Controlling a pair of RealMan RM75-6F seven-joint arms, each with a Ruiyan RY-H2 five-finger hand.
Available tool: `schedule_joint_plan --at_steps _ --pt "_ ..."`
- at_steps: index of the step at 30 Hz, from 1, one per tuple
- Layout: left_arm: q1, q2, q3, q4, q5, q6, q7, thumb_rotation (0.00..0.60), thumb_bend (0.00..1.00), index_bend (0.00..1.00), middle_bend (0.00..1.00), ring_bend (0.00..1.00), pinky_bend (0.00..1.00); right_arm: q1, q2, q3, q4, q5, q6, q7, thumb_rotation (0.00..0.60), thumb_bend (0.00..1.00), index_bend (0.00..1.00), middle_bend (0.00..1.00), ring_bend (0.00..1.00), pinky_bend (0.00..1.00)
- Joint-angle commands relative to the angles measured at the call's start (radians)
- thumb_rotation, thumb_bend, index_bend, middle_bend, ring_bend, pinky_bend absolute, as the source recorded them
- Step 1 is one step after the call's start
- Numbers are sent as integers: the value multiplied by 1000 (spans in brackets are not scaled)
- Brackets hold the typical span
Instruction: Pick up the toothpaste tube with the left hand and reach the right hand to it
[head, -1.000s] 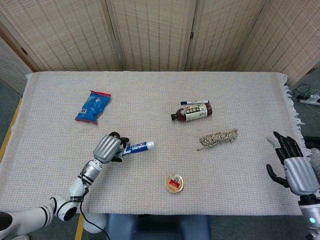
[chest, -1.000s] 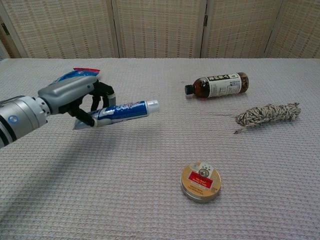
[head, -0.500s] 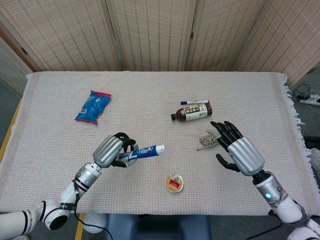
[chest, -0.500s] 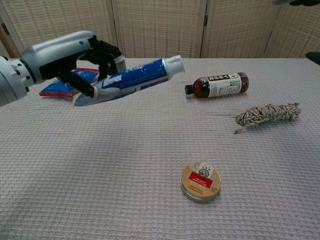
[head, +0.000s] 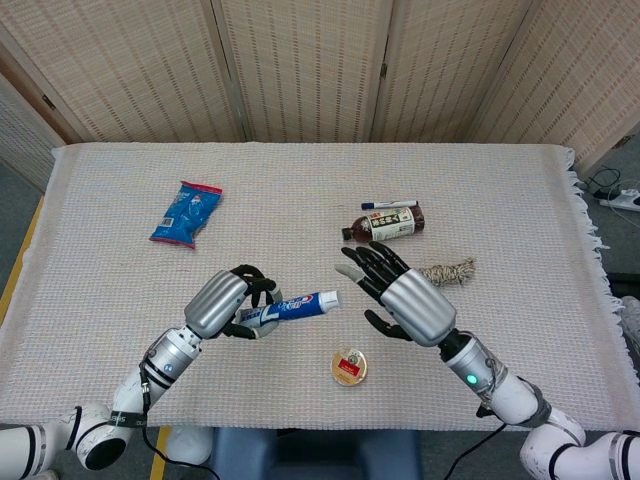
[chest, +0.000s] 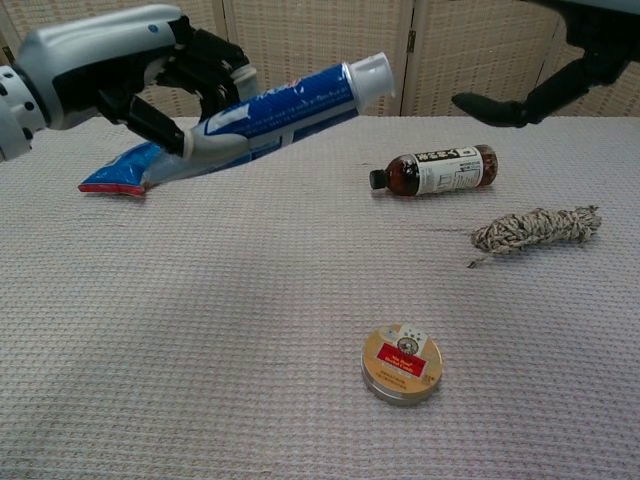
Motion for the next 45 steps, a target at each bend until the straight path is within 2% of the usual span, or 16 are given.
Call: schedule_joint_plan --at_steps 1,33,45 --pt "1 4 2 -8 -1 1 0 600 515 763 768 639 325 19 -14 5 -11 12 -11 -19 600 496 0 0 0 0" --pt "6 35 13 -47 12 8 13 600 519 760 768 639 321 127 -65 19 -21 116 -57 -87 600 496 0 0 0 0" --pt "11 36 25 -45 30 20 53 600 520 777 780 645 320 149 -71 24 -13 136 -50 -95 600 496 0 0 0 0"
